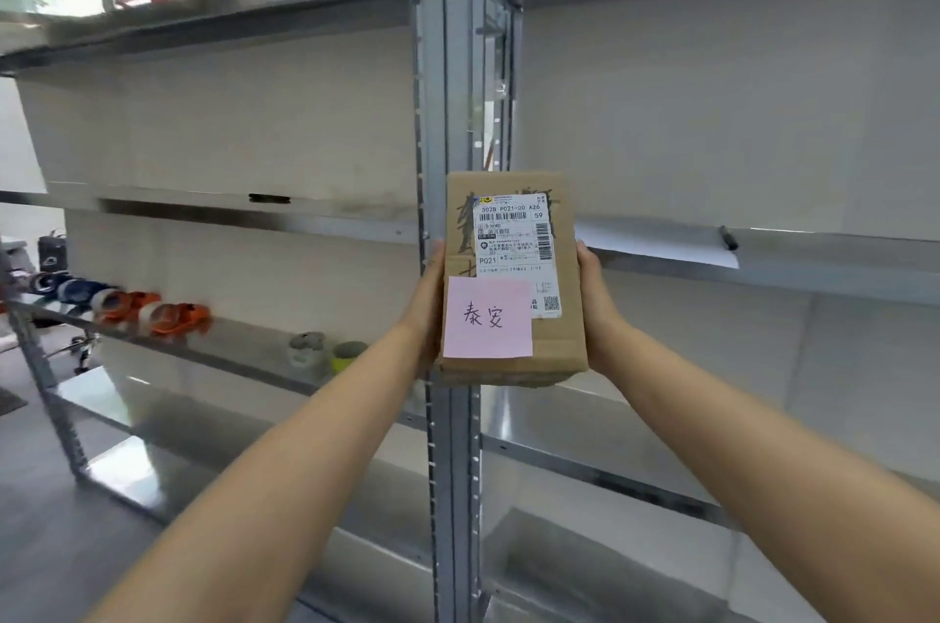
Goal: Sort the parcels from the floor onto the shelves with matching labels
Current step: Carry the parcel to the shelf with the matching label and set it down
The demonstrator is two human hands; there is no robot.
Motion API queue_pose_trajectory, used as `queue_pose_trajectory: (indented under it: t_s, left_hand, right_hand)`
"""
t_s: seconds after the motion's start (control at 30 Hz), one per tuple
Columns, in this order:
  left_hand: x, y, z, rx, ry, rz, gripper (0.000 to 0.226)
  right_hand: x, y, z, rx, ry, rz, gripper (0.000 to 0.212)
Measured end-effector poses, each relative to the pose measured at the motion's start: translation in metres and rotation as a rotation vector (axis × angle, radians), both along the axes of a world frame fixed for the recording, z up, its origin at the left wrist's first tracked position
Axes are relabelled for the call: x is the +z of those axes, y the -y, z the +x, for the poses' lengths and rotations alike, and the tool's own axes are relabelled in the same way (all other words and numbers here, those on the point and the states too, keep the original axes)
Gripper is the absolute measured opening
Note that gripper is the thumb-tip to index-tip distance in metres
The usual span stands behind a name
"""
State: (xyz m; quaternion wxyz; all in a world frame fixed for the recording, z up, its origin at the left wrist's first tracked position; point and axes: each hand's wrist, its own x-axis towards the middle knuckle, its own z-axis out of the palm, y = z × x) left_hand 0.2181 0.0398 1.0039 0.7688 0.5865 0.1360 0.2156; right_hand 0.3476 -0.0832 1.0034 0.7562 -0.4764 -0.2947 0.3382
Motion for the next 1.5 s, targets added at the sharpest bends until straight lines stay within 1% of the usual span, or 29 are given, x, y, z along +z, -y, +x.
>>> queue_pose_trajectory:
  t_s: [0.17,0.23,0.33,0.4,0.57,0.8,1.03,1.27,1.37,1.5]
  left_hand:
    - [0.010,0.067,0.050,-0.135,0.006,-0.019,0.057]
    - [0.015,0.095,0.070,-0.189,0.002,-0.026,0.053]
    - [0.024,0.140,0.102,-0.253,0.014,0.018,0.054]
    - [0.026,0.174,0.121,-0.304,0.023,0.026,0.056]
    - [0.017,0.253,0.163,-0.411,0.035,-0.055,0.060]
    - [0.011,0.366,0.221,-0.621,0.043,-0.079,0.057]
    - [-0.003,0.457,0.268,-0.715,0.037,-0.114,0.043]
    - [-0.004,0.520,0.300,-0.870,0.040,-0.089,0.047]
    - [-0.004,0.546,0.319,-0.956,0.015,-0.076,0.056]
    - [-0.002,0.590,0.338,-1.058,-0.017,-0.017,0.069]
  right_hand:
    - [-0.003,0.074,0.033,-0.191,-0.085,0.048,0.055]
    - [-0.004,0.102,0.046,-0.243,-0.100,0.066,0.051]
    - [0.004,0.154,0.067,-0.336,-0.079,0.080,0.045]
    - [0.010,0.193,0.080,-0.352,-0.059,0.082,0.043]
    - [0.011,0.282,0.109,-0.467,-0.006,0.055,0.048]
    - [-0.001,0.407,0.134,-0.616,0.001,0.033,0.046]
    - [-0.007,0.507,0.153,-0.753,0.038,-0.009,0.046]
    - [-0.016,0.570,0.166,-0.902,0.049,-0.022,0.047]
    - [-0.015,0.596,0.165,-0.976,0.063,-0.046,0.047]
    - [-0.017,0.639,0.166,-1.099,0.027,-0.069,0.050]
